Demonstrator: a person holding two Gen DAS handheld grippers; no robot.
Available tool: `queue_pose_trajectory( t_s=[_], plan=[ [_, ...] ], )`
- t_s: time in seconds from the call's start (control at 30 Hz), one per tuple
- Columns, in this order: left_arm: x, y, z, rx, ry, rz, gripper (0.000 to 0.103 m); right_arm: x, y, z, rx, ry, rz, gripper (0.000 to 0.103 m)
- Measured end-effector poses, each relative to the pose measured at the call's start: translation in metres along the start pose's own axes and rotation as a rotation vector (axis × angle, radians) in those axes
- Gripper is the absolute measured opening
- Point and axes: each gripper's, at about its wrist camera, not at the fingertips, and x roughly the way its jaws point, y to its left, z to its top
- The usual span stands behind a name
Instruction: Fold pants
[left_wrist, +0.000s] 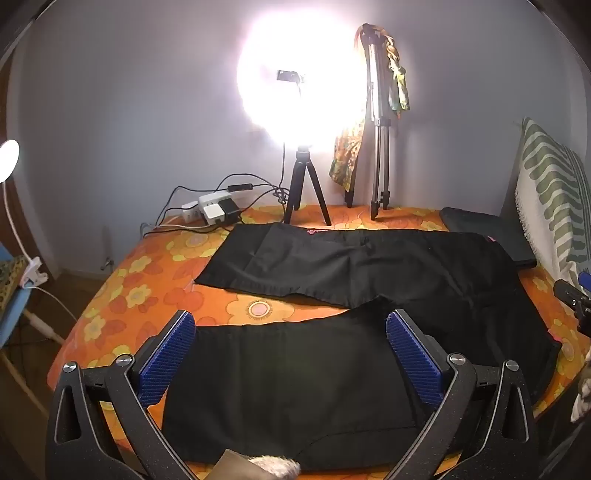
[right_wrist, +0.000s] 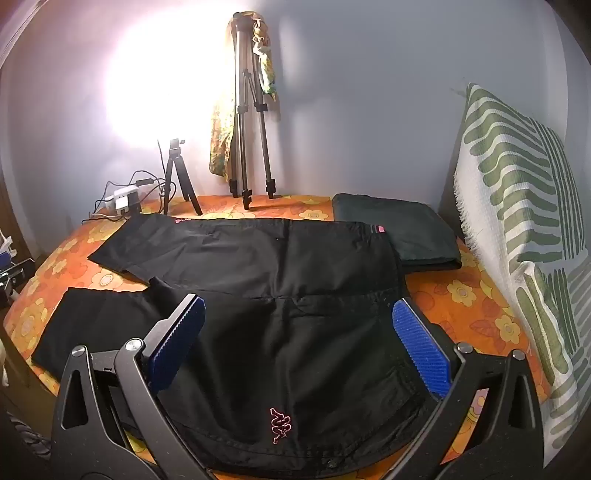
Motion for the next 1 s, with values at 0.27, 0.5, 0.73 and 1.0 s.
queue_pose_trajectory(
  t_s=[0.27,0.5,0.73,1.0],
  plan=[
    [0.0012,-0.0067,-0.0047,0.007,-0.005,0.014,0.103,0.0017,-0.0008,-0.0002,0.012,0.011,0.008,0.103],
    [0.0025,-0.002,-0.0004,0.002,0.009,0.01,0.103,0.0048,0.0008,0.0002,0.008,0.014,0.008,0.103],
    [0.0022,-0.0015,0.0003,0.001,0.009,0.009,0.103,0.005,-0.0006,0.0003,0.008,0.013,0.009,0.103],
    [0.0019,-0.0024,0.0005,0.006,0.004,0.019,0.103,0.0041,0.0009,-0.0002,0.008,0.013,0.006,0.103]
  ],
)
